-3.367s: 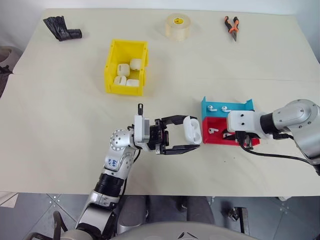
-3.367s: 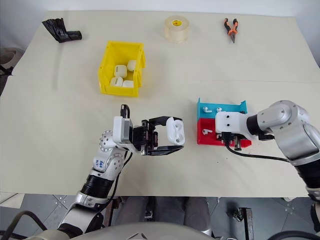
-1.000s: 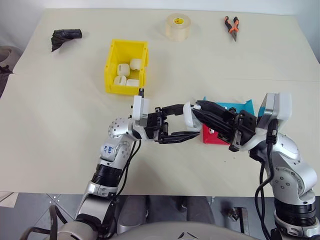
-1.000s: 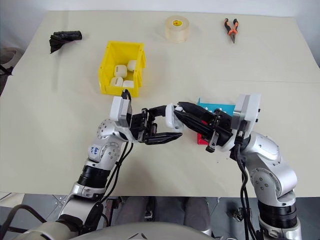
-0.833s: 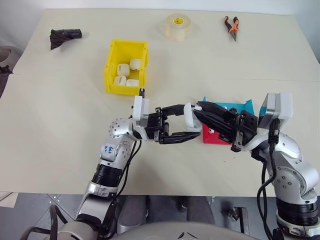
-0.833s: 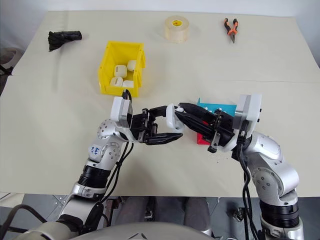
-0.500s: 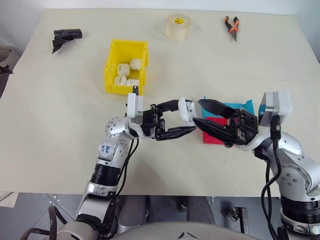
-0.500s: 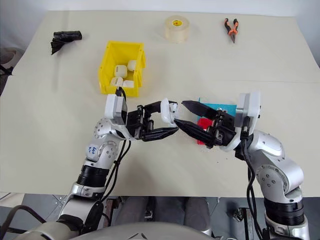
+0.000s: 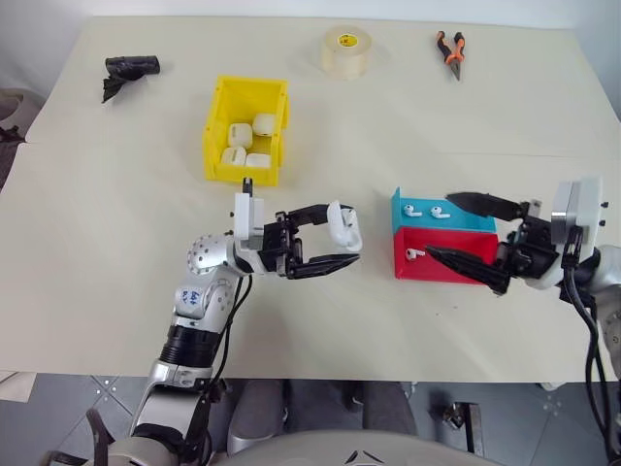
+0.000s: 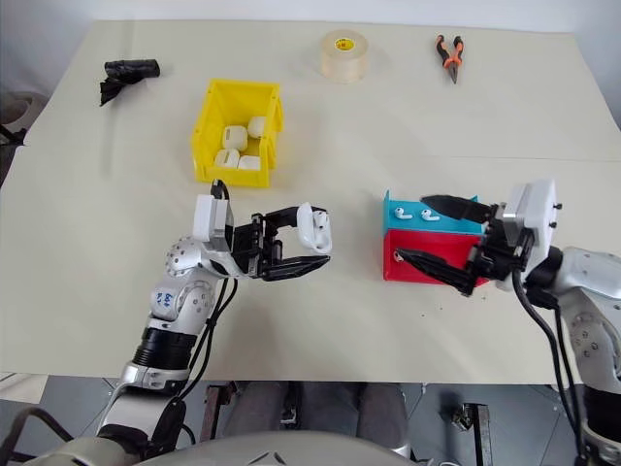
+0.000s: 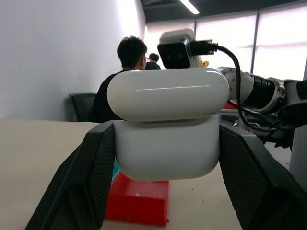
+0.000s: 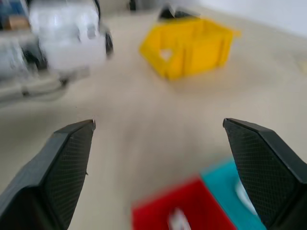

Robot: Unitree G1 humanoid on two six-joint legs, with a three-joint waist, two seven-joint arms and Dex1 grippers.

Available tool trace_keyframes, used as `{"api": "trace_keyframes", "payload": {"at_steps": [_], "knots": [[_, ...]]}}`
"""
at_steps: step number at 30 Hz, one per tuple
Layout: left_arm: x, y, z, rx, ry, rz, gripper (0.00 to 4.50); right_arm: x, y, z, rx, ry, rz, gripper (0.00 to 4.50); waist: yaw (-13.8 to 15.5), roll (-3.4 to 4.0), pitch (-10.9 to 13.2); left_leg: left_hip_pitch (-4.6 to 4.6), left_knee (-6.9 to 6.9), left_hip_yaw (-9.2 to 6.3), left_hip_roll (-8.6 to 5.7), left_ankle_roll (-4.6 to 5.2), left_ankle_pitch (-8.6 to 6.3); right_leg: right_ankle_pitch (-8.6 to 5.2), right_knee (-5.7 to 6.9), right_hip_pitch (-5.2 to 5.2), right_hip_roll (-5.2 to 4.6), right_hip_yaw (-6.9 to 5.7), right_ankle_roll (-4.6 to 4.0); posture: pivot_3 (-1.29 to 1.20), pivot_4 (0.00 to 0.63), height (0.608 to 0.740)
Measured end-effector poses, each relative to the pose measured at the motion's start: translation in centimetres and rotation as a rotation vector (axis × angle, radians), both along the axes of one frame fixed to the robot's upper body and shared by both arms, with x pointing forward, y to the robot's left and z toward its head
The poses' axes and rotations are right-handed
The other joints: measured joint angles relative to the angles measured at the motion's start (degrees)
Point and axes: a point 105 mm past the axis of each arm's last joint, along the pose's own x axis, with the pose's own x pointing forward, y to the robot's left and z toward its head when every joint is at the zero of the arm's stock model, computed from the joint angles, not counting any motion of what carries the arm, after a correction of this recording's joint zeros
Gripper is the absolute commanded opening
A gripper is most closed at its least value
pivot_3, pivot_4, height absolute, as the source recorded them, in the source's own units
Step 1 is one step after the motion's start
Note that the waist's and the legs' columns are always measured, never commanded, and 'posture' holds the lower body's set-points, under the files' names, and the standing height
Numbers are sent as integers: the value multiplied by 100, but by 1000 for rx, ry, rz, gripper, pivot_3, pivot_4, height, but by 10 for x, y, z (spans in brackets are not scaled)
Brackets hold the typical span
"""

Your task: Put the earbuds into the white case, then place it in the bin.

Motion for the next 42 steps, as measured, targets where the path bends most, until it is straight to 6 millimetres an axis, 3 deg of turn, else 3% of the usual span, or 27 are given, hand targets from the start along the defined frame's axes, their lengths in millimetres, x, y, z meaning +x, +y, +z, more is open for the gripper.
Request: {"api": "trace_keyframes", "payload": {"at_steps": [5, 9, 12, 17, 26, 36, 42], "knots": [[3, 7, 1, -16, -18, 57, 2820, 9, -52, -16, -121, -34, -130, 4462, -5, 0, 0, 1, 0, 2, 1, 0, 0, 0, 1, 0, 0, 0, 0, 0, 150, 740], [3, 5, 2, -27, -32, 71, 2820, 18, -65, -15, -131, -47, -157, 4462, -28, 1, 0, 4, -1, 6, 2, -1, 0, 0, 2, 0, 0, 1, 0, 0, 150, 740], [2, 3, 1, -25, -40, 73, 2820, 33, -61, 0, -154, -72, -148, 4462, -51, 4, -1, 8, -2, 11, 5, -2, 1, 0, 4, 0, 1, 3, 0, 0, 150, 740], [1, -3, 1, -30, -50, 67, 2820, 71, -44, 14, -321, 46, -143, 4462, -29, 8, -2, 4, 0, 6, 4, -1, 1, 0, 2, -1, 0, 0, 0, 0, 150, 740], [0, -11, 2, -35, -65, 53, 2820, 117, -19, -13, -674, 140, -50, 4462, -41, 8, -2, -3, -4, 5, 2, -1, 1, 0, -4, -4, 0, -6, 0, 0, 150, 740], [0, -11, 3, -38, -73, 67, 2820, 131, -13, -26, -812, 126, 44, 4462, -49, 8, -2, -4, -3, 3, 3, -1, 1, 0, -3, -5, 0, -7, 0, 0, 150, 740], [1, -11, 3, -40, -71, 76, 2820, 132, -21, -27, -873, 139, 58, 2450, -80, 8, -2, -4, -3, 4, 4, -2, 1, 0, -2, -5, 0, -6, 0, 0, 150, 740]]}}
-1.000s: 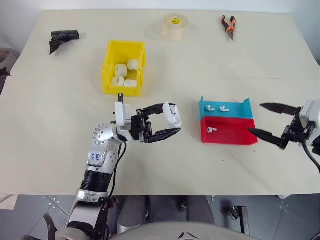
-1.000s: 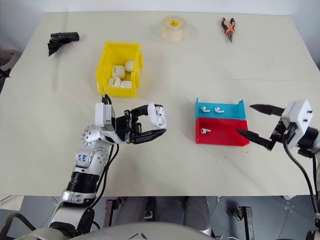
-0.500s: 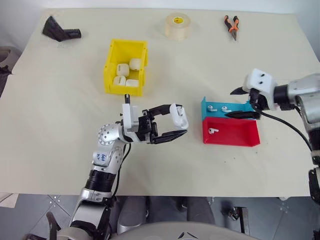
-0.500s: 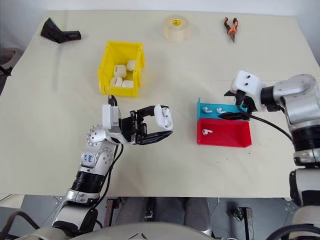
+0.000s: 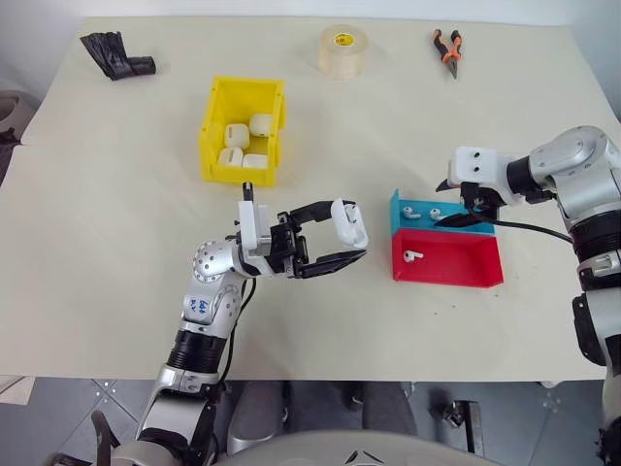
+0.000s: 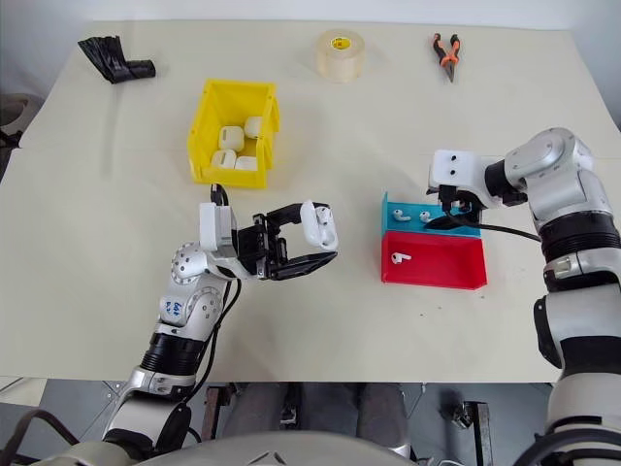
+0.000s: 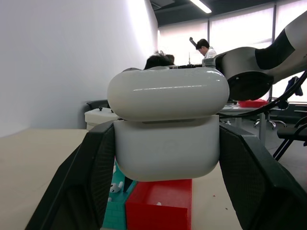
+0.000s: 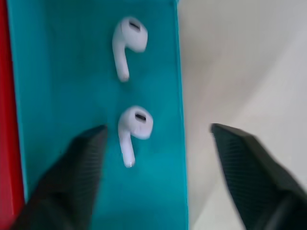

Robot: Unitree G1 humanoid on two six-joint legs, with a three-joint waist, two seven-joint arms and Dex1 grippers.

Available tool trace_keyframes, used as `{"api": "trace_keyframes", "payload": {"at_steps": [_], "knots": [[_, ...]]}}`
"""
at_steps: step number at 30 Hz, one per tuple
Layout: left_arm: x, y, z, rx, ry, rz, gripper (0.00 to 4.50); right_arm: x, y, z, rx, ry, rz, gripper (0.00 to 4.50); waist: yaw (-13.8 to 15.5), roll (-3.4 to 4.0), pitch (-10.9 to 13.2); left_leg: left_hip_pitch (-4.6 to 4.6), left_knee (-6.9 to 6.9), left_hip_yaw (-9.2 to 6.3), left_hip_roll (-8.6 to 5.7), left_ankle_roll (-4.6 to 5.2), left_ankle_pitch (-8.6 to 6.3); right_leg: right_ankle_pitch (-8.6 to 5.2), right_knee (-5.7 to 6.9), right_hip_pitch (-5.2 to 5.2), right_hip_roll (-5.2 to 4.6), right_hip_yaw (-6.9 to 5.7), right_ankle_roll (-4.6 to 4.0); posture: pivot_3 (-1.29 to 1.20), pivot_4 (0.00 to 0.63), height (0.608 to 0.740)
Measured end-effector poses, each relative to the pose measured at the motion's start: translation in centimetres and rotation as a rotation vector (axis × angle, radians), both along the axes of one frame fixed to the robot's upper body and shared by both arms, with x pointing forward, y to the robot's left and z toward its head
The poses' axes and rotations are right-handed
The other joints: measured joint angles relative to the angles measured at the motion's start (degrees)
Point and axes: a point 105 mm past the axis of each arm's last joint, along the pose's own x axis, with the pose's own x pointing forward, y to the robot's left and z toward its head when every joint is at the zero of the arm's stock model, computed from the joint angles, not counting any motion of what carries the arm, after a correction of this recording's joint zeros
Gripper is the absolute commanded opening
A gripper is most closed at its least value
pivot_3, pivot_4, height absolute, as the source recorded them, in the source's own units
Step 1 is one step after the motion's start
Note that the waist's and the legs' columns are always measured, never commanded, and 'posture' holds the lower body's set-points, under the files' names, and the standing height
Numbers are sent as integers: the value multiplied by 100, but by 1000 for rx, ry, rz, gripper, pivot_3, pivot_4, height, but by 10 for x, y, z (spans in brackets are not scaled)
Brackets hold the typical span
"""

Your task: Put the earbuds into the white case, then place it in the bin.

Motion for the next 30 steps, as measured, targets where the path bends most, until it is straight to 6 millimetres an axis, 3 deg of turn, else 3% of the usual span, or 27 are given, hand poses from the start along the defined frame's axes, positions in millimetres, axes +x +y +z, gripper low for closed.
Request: {"api": "trace_keyframes", "payload": {"at_steps": [3, 30], "knots": [[0, 0, 0, -2, 2, 4, 2820, -1, 1, -2, -13, 21, 17, 1410, -35, 0, 0, 1, 0, 0, 0, 0, 0, 0, 0, 0, 0, 0, 0, 0, 150, 740], [2, 0, 2, -12, 10, 23, 2820, 7, 17, -1, -35, -24, 138, 1410, -109, 1, -1, 3, 0, -1, 2, -1, 0, 0, 3, 0, 0, 2, 0, 0, 150, 740]]}}
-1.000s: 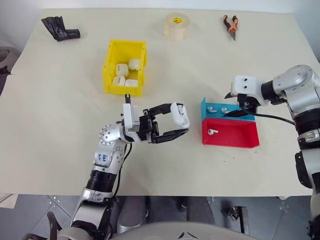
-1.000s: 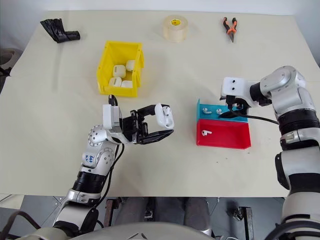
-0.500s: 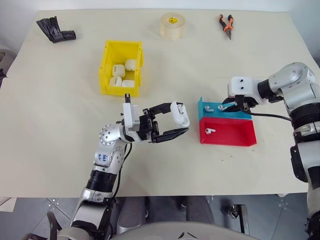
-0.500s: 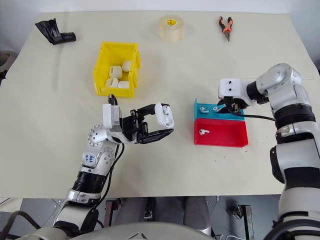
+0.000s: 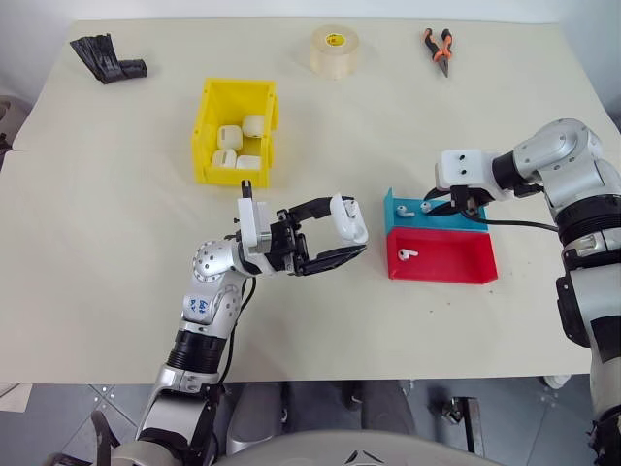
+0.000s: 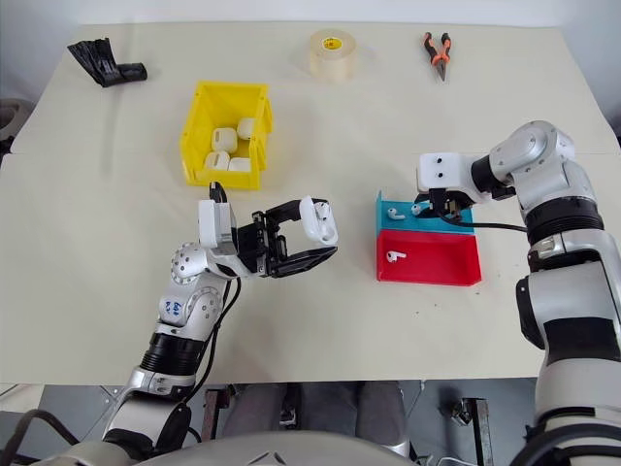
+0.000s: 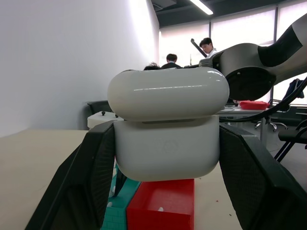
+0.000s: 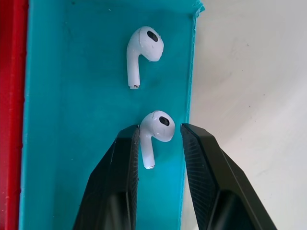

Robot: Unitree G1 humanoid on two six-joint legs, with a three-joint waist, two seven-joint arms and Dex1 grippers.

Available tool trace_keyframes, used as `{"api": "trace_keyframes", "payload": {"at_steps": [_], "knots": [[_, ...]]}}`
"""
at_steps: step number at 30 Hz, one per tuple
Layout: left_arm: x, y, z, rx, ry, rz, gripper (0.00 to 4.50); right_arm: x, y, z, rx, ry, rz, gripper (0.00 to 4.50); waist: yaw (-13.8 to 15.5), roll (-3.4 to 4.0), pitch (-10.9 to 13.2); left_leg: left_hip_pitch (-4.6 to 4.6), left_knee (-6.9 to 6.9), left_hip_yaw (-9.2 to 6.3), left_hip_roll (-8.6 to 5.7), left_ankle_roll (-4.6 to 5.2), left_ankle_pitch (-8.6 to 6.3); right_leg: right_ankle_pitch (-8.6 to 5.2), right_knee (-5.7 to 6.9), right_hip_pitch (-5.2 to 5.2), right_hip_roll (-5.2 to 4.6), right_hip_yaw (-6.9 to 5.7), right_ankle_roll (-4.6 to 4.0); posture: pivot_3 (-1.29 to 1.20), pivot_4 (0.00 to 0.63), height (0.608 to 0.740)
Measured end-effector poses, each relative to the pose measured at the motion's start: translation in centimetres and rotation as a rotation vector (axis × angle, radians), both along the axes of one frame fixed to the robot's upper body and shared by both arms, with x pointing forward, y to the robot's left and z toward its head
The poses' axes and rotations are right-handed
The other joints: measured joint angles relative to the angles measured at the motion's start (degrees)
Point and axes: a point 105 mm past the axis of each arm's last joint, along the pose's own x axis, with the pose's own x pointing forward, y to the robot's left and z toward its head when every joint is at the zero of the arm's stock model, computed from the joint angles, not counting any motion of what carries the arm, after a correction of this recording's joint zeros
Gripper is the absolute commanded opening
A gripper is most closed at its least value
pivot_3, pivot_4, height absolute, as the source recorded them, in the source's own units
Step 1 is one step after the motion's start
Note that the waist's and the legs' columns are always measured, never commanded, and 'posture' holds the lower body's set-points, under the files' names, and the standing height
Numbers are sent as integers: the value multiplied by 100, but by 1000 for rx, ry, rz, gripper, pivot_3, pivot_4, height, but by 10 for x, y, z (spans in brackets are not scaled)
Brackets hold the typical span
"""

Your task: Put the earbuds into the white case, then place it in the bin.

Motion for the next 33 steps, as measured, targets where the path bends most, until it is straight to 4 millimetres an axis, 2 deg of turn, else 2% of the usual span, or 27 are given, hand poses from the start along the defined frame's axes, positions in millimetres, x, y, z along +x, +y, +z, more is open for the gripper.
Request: {"api": "trace_keyframes", "payload": {"at_steps": [1, 5, 14, 19, 22, 26, 30, 33], "knots": [[0, 0, 0, 0, 0, 1, 2820, 0, 0, 0, 0, 0, 1, 1410, 0, 0, 0, 0, 0, 0, 0, 0, 0, 0, 0, 0, 0, 0, 0, 0, 150, 740], [0, 0, 0, -1, 0, 3, 2820, -1, 3, -1, 5, 7, 10, 568, -4, 0, 0, 0, 0, 0, 0, 0, 0, 0, 0, 0, 0, 0, 0, 0, 150, 740], [-2, 0, 4, -2, -15, -1, 2820, 0, 5, -2, 31, 6, 2, 568, -1, 0, 0, 0, 0, 0, 0, 0, 0, 0, 1, 0, 0, 0, 0, 0, 150, 740], [-2, 0, 4, 0, -8, -4, 2820, -2, 1, -2, 104, 6, -38, 568, 8, 0, 0, -1, 1, -1, 0, 0, 0, 0, 0, 0, 0, 0, 0, 0, 150, 740], [-1, 0, 4, -2, 3, -3, 2820, -3, 1, 8, 268, 12, -106, 568, 5, 6, 3, -3, 2, -1, -1, 0, 0, 0, 0, 0, 0, 0, 0, 0, 150, 740], [2, -1, 11, -6, -11, -9, 2820, -13, 8, 39, 585, 12, -148, 568, 29, 8, 5, -5, 4, -8, 0, 0, 0, 0, 2, 0, 0, -4, 0, 0, 150, 740], [7, -3, 14, -5, -3, -17, 2820, -46, 19, 52, 897, 98, -137, 568, 97, 8, 5, -7, 4, -9, -2, 0, 0, 0, 0, 0, 0, -5, 0, 0, 150, 740], [9, -3, 13, -4, 8, -21, 2820, -62, 33, 61, 1064, 164, -131, 568, 107, 9, 5, -6, 5, -8, -2, 0, 0, 0, 3, -1, 0, -3, 0, 0, 150, 740]]}}
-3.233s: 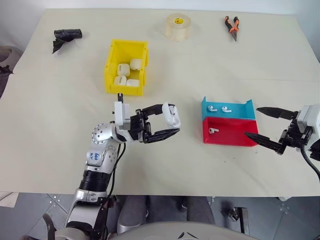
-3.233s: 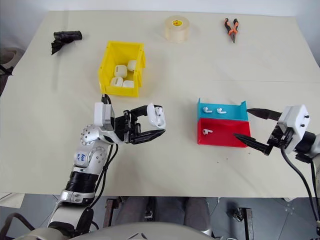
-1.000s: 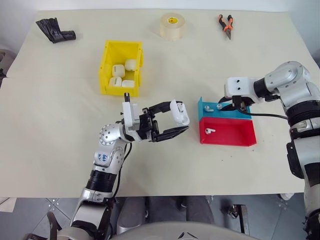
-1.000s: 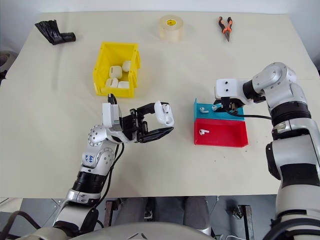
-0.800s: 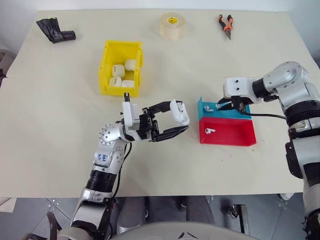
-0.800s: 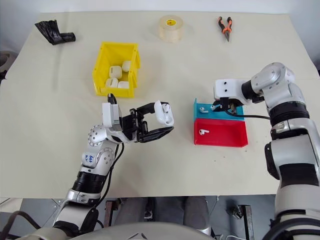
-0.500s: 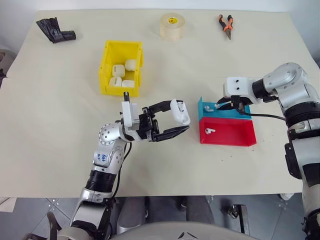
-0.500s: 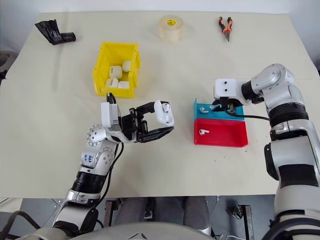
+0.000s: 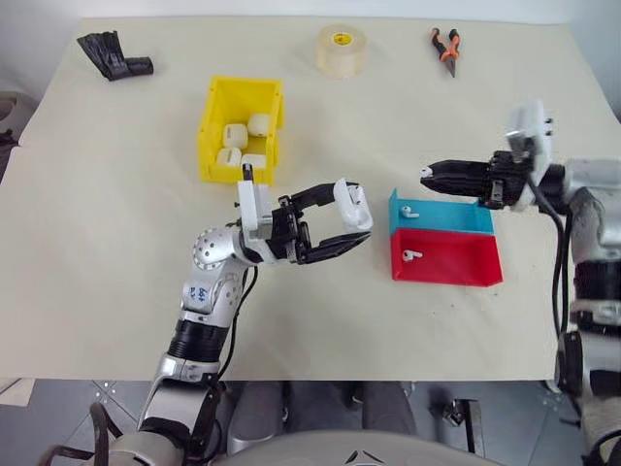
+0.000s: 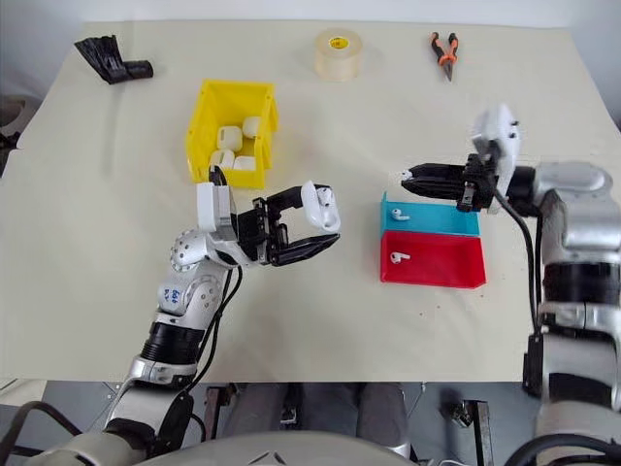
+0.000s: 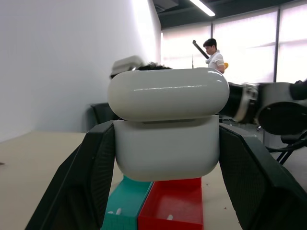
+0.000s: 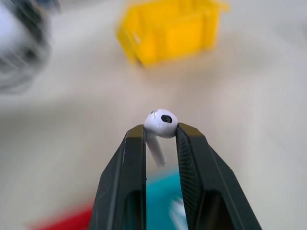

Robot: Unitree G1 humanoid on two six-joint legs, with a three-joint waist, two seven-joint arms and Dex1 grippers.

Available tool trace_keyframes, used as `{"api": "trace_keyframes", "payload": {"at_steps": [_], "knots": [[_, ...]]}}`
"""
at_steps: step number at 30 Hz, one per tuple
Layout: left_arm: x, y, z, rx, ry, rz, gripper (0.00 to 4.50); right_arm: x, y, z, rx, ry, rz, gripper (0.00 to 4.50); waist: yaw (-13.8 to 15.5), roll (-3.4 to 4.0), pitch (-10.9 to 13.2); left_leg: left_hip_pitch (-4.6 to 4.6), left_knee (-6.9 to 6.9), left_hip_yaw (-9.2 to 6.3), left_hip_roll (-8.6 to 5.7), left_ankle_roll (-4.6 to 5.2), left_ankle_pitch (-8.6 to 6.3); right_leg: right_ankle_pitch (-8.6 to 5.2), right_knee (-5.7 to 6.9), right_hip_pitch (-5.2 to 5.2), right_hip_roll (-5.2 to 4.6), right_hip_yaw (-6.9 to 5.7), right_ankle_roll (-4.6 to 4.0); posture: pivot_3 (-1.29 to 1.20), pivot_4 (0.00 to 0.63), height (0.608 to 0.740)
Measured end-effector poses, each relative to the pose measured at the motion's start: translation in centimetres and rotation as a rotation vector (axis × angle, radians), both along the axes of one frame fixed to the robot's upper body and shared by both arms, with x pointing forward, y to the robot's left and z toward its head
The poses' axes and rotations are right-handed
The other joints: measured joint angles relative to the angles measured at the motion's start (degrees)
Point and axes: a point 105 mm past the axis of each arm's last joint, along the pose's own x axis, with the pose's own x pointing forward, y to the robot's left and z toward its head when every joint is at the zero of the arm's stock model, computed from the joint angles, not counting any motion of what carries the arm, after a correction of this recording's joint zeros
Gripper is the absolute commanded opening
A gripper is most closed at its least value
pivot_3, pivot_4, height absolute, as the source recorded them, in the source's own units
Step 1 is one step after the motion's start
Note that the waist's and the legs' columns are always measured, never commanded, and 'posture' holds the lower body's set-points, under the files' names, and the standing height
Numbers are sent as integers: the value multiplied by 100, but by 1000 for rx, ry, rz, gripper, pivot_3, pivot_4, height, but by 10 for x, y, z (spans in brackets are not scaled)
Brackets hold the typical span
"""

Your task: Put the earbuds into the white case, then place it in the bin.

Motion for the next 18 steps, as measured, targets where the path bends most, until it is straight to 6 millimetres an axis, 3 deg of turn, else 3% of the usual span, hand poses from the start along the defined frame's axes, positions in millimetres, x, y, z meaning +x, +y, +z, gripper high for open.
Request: {"api": "trace_keyframes", "payload": {"at_steps": [3, 7, 12, 18], "knots": [[2, -5, 4, -3, 5, -31, 2820, -31, 19, 17, 275, 21, 59, 568, 46, 0, 0, 3, -1, -7, 1, -2, 1, 0, 2, 0, 1, -3, 0, 0, 150, 740], [3, -6, 3, 9, 19, -50, 2820, -61, 44, 11, 399, 141, 138, 568, 63, 0, 0, 0, 3, -1, -6, 0, 0, 1, 1, 0, 0, 6, 2, 0, 150, 740], [4, -8, 5, 10, 26, -64, 2820, -77, 57, 24, 459, 135, 174, 568, 53, 0, 0, 4, 0, 0, -4, -1, 0, 1, 2, 0, 1, 6, 2, 0, 150, 740], [4, -10, 11, 3, 10, -71, 2820, -78, 65, 17, 468, 172, 160, 568, 54, 0, 0, 4, 0, 2, -4, -1, 0, 1, 2, 0, 1, 6, 2, 0, 150, 740]]}}
